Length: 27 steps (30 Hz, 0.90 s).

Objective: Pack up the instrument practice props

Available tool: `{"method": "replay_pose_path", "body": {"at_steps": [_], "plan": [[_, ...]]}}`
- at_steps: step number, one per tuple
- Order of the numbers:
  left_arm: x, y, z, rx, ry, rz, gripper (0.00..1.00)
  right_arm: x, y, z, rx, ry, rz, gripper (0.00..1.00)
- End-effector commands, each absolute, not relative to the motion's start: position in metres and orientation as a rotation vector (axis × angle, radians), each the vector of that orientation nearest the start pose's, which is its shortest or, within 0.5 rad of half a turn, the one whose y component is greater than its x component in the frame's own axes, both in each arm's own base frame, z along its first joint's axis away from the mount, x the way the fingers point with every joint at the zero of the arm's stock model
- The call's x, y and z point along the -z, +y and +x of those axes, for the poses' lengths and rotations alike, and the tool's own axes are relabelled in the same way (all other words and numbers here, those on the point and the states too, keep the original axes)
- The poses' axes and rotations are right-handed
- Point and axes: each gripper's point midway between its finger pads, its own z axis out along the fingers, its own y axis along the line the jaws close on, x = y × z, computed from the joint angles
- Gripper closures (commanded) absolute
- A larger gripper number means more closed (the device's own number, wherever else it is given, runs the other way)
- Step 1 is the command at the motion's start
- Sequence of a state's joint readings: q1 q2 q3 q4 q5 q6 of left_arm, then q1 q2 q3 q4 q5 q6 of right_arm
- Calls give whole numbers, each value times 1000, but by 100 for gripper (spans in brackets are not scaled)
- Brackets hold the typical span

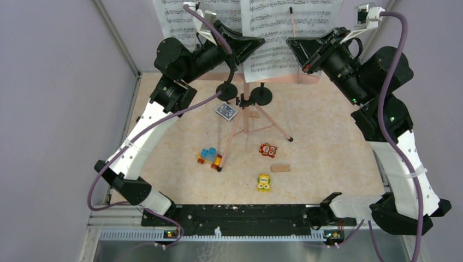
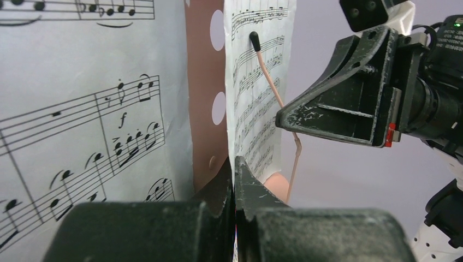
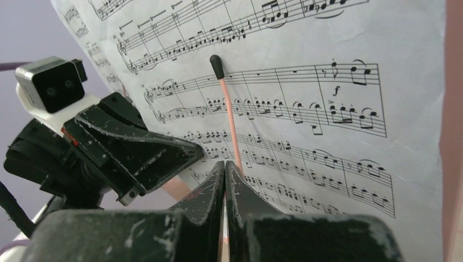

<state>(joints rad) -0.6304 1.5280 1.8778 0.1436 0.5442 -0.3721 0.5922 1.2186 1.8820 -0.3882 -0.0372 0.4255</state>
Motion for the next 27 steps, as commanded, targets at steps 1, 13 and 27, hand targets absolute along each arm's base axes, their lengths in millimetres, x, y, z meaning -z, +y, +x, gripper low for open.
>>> {"method": "replay_pose_path", "body": {"at_steps": [1, 13, 27], "plan": [[-610, -322, 267, 1165, 996, 640, 100, -615, 193, 246, -863, 1196, -193, 100], [-616, -301, 268, 1067, 1010, 569, 100, -608, 177, 236, -800, 1076, -196, 100], [-610, -278, 257, 971, 1029, 557, 100, -602, 174, 238, -760, 1089, -200, 96]]}}
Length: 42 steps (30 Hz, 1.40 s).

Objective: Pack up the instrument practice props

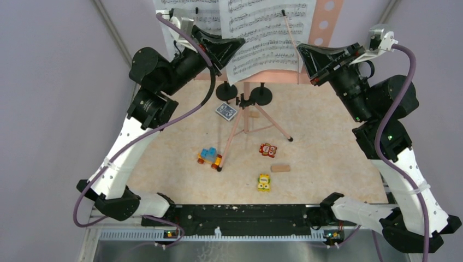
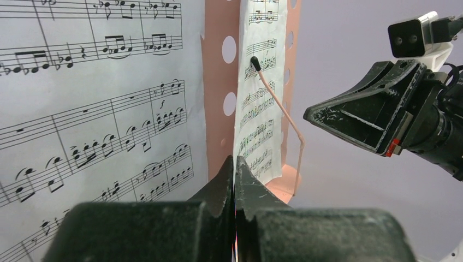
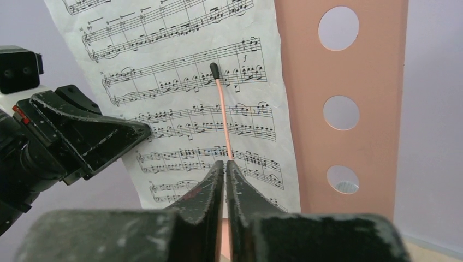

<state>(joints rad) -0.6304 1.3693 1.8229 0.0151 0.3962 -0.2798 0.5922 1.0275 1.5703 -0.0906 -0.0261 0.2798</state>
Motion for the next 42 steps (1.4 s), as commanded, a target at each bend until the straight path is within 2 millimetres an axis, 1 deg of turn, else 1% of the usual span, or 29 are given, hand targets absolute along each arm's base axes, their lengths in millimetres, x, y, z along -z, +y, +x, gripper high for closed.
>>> {"method": "replay_pose_path", "body": {"at_steps": [1, 4, 6, 8, 13, 16, 17, 20, 22, 23, 28, 31, 38, 42], "plan": [[-606, -277, 257, 963, 1047, 561, 100, -601, 174, 239, -754, 1095, -205, 90], [-603, -272, 254, 942, 1053, 564, 100, -598, 178, 242, -738, 1123, -233, 68], [-601, -272, 254, 940, 1059, 570, 100, -596, 181, 246, -729, 1150, -249, 59], [-599, -275, 254, 949, 1062, 579, 100, -594, 186, 251, -726, 1175, -264, 57], [-597, -280, 256, 970, 1062, 587, 100, -590, 193, 262, -717, 1207, -274, 56], [-597, -281, 257, 971, 1060, 588, 100, -587, 199, 267, -714, 1232, -292, 58], [-597, -281, 257, 971, 1061, 588, 100, -586, 200, 268, -716, 1237, -297, 62], [-597, -281, 257, 971, 1059, 587, 100, -587, 202, 268, -720, 1223, -302, 77], [-596, -281, 257, 970, 1061, 587, 100, -591, 200, 265, -726, 1184, -300, 93], [-596, -281, 257, 971, 1059, 586, 100, -591, 199, 262, -727, 1163, -301, 99], [-596, -279, 257, 966, 1060, 578, 100, -598, 190, 249, -732, 1033, -286, 100], [-594, -279, 258, 965, 1066, 572, 100, -597, 184, 243, -735, 973, -265, 100], [-593, -274, 259, 946, 1079, 546, 100, -593, 181, 244, -726, 965, -244, 100], [-592, -263, 260, 911, 1096, 506, 100, -592, 179, 244, -716, 957, -243, 100]]}}
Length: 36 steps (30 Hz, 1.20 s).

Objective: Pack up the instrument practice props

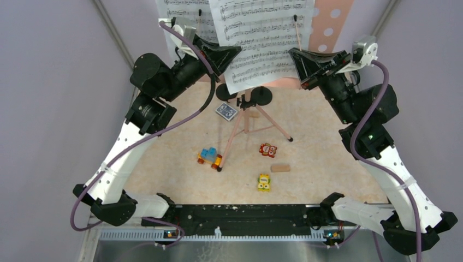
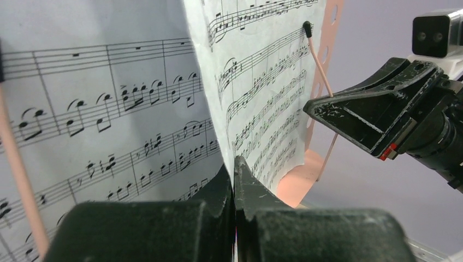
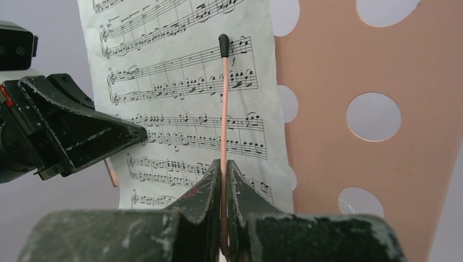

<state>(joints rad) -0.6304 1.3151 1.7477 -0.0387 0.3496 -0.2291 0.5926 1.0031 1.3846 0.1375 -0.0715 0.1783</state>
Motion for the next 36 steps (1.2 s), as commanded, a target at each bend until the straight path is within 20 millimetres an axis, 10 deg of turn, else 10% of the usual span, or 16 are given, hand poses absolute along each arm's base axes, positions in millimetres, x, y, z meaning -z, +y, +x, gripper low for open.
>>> {"method": "replay_pose_path", "body": {"at_steps": [1, 31, 36], "plan": [[-592, -260, 258, 904, 1095, 500, 100, -591, 179, 244, -711, 957, -243, 100], [-570, -201, 207, 796, 1129, 459, 100, -580, 175, 253, -667, 920, -219, 100], [-571, -200, 200, 802, 1120, 486, 100, -579, 170, 251, -666, 932, -193, 59]]}}
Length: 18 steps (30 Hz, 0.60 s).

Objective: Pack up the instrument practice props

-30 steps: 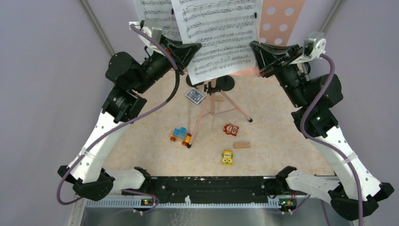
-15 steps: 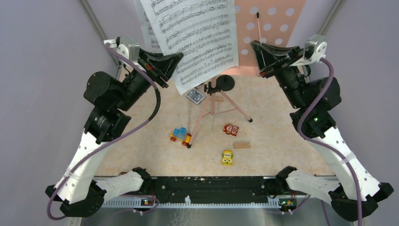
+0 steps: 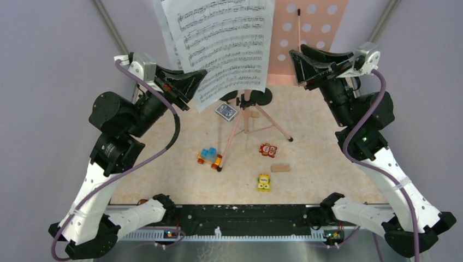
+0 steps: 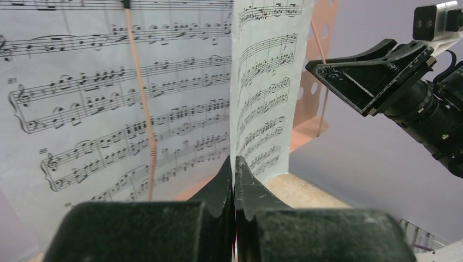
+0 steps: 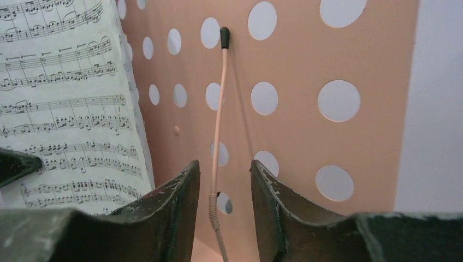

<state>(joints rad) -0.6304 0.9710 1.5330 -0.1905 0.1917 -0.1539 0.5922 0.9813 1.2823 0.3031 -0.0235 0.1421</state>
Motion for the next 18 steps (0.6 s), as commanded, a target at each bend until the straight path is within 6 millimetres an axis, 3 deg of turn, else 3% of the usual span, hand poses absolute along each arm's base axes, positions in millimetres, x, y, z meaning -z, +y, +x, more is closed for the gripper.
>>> {"method": "replay_pose_path", "body": {"at_steps": [1, 3, 10, 18], "plan": [[-571, -201, 199, 803, 1120, 494, 100, -579, 168, 250, -664, 930, -188, 55], [-569, -200, 195, 807, 1119, 507, 100, -580, 164, 245, -657, 923, -189, 50], [-555, -201, 178, 831, 1142, 587, 100, -569, 159, 218, -653, 929, -275, 46], [-507, -212, 147, 952, 1227, 729, 100, -513, 200, 150, -827, 918, -716, 33]]}}
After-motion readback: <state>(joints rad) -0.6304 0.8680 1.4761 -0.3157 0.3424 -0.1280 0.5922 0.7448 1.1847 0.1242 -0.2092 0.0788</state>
